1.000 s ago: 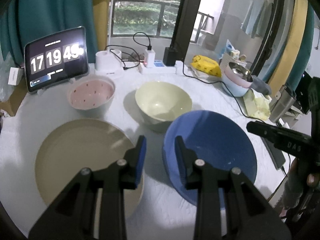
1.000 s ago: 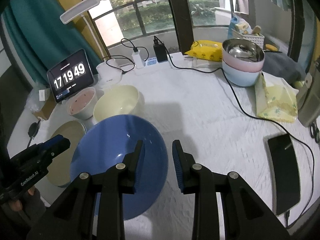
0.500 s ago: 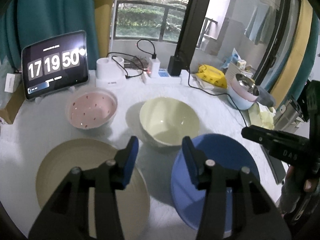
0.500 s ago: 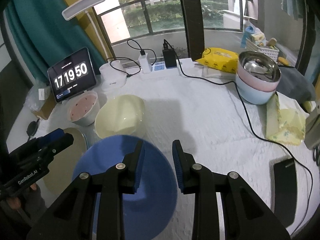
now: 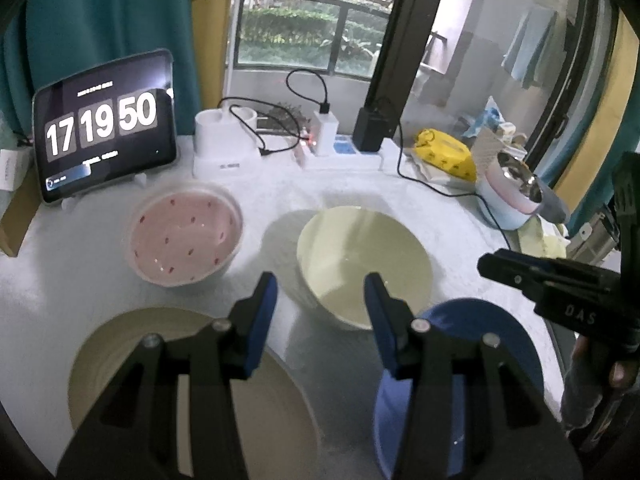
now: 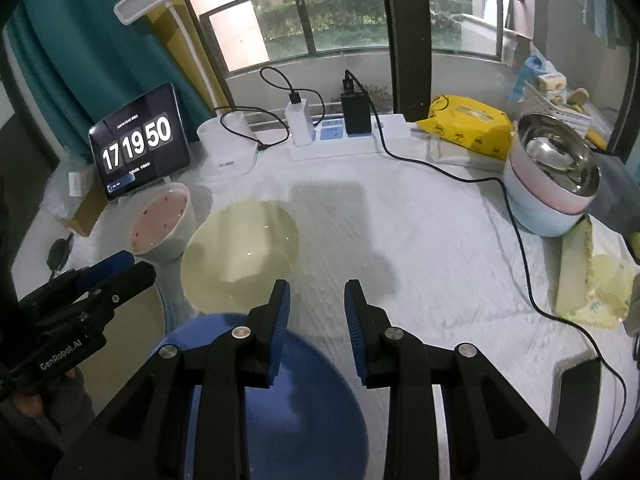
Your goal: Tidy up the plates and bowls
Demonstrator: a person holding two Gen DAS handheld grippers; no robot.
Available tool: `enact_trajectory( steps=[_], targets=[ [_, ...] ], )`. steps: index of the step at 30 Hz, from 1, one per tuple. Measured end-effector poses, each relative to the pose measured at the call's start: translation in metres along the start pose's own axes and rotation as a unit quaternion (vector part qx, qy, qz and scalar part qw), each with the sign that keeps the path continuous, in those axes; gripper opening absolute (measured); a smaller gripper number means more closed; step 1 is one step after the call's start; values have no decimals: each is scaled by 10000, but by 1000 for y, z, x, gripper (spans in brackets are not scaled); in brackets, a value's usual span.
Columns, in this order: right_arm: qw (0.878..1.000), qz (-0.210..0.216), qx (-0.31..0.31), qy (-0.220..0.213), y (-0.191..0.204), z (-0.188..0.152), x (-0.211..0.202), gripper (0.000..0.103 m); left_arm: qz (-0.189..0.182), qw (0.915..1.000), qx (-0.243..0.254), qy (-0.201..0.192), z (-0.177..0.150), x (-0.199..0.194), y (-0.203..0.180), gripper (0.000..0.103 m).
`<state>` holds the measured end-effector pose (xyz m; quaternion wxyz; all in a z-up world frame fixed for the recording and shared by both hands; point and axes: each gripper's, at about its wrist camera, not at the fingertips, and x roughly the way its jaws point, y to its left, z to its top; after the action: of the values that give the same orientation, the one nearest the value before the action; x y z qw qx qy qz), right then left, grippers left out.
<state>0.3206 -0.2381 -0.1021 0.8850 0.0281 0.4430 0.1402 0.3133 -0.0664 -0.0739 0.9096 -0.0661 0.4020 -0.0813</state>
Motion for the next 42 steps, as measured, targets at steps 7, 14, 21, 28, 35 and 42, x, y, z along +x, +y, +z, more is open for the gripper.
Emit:
enact_trajectory(
  steps=[7,14,21,28,35,42],
  targets=[
    [9997,85,-3,218,2,14,22,30,-10,9999,-59,152,6,21,4,47],
    [9993,142,20,353,1,23,38,30,-23,9995,-54,298,8,38,6,47],
    [9980,201,-96,584,6,27,55,30,-37,9986,-86,524,10,56,8,47],
    [9951,219,-139,954,9,30,75,30,-34,9973,-92,729,6,69,8,46],
    [9909,196,-349,1281,17,29,94,30,-66,9962,-49,866,2,77,7,33],
    [9911,-79,-635,1165,23,27,94,19,-75,9968,-68,787,3,75,6,28]
  ],
)
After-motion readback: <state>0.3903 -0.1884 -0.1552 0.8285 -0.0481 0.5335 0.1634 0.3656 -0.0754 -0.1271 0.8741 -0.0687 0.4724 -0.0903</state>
